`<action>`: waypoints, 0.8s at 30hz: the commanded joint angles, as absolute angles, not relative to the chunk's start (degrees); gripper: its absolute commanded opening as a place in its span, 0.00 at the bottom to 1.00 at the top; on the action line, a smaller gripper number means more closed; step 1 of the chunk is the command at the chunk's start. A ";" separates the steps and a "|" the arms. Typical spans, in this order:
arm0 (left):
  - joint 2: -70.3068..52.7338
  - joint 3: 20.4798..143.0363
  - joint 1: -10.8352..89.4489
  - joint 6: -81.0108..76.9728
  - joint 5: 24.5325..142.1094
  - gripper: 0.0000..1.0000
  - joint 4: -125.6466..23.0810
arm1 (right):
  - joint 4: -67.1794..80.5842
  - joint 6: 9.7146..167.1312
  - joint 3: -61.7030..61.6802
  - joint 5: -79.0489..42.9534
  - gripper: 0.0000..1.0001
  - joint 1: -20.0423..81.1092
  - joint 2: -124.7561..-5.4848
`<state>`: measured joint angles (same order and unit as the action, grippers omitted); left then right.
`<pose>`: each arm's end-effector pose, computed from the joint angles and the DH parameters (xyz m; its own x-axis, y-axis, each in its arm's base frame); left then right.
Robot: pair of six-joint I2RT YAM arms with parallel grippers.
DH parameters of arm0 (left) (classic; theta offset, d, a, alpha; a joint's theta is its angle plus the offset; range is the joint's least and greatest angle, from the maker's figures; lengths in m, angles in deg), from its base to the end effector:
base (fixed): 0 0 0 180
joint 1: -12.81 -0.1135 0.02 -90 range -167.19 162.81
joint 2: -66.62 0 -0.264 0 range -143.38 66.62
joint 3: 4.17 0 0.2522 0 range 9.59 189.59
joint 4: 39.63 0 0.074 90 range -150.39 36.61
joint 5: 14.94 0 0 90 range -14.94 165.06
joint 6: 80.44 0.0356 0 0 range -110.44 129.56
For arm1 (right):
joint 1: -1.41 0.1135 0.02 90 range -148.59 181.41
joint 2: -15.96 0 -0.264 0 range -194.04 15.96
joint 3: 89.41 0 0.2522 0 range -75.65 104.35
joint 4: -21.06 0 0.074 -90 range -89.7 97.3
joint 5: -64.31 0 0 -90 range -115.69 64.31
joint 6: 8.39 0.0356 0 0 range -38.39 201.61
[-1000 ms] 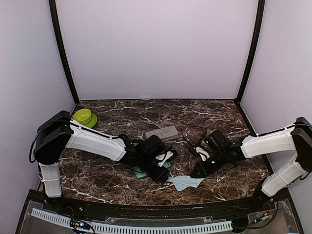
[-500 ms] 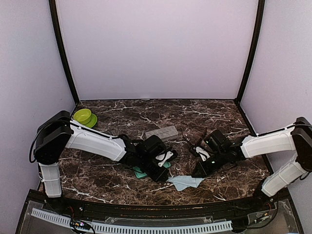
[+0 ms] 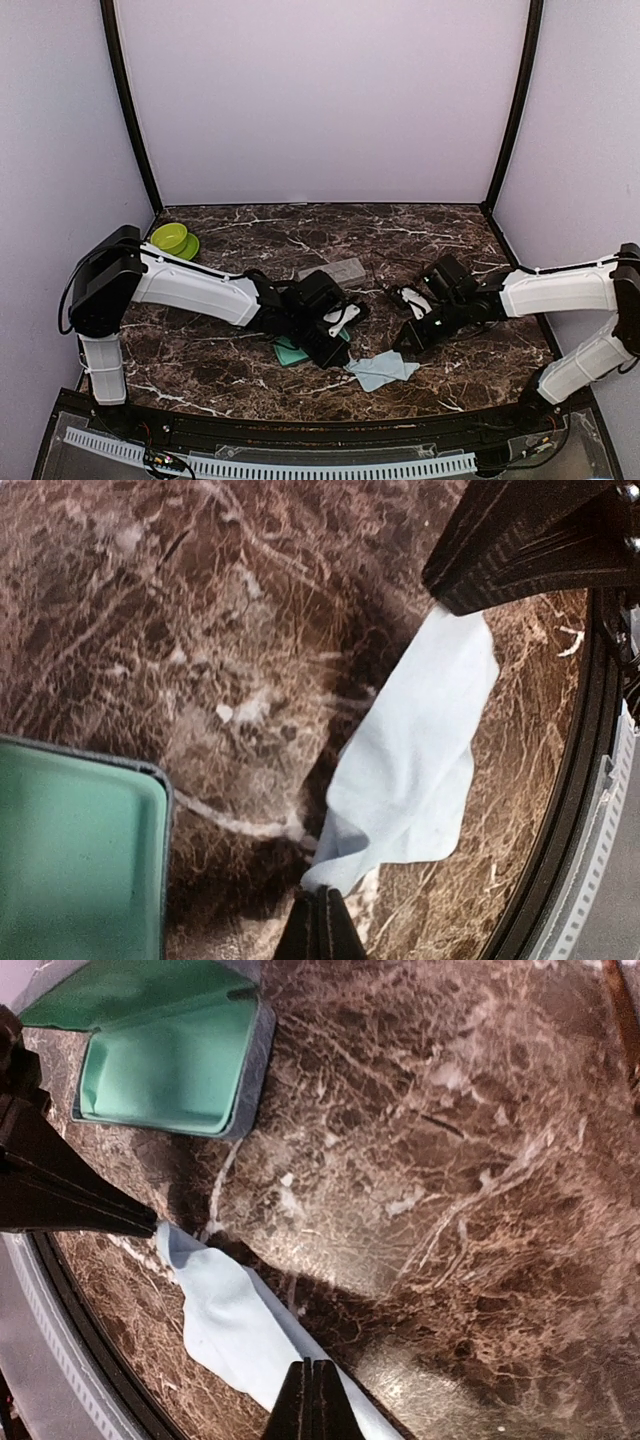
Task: Organize the sunglasses
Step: Pick up the glasses cleaning cloth from the center of the board.
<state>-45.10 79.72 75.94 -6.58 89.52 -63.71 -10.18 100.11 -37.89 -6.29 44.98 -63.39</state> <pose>0.1763 -0.3677 0.1556 -0.6012 0.5909 -0.5380 0.7977 0.4836 -0.3603 0.1726 0.1806 0.1629 -0.8349 -0.3812 -0.3970 -0.5366 0.7241 0.4333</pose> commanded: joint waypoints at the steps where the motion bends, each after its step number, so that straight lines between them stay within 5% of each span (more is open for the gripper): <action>1: -40.91 83.56 75.75 -4.19 89.31 0.00 -65.17 | -12.59 98.21 -34.67 -9.66 0.00 45.53 -60.49; 24: -34.03 90.07 73.35 -1.42 84.35 0.00 -66.59 | -19.95 95.13 -25.59 -19.89 0.00 44.29 -45.72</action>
<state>-38.24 89.16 73.60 -2.62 85.71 -65.16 -18.42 95.56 -27.16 -17.57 44.72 -47.17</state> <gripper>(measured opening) 0.014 0.005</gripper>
